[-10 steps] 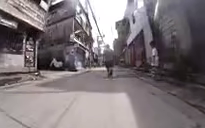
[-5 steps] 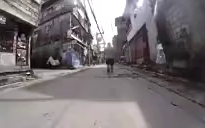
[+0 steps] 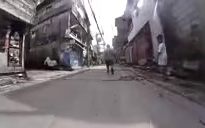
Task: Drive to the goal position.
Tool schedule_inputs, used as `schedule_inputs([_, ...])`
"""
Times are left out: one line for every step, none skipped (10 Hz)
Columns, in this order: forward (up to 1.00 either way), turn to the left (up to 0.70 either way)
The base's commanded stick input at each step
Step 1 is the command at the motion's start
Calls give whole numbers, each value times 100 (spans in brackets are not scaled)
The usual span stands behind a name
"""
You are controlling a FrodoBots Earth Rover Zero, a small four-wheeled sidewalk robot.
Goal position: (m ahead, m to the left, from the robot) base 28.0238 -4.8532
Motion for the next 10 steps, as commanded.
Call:
schedule_inputs([100,0])
schedule_inputs([100,0])
schedule_inputs([100,0])
schedule_inputs([100,0])
schedule_inputs([100,0])
schedule_inputs([100,0])
schedule_inputs([100,0])
schedule_inputs([100,0])
schedule_inputs([100,0])
schedule_inputs([100,0])
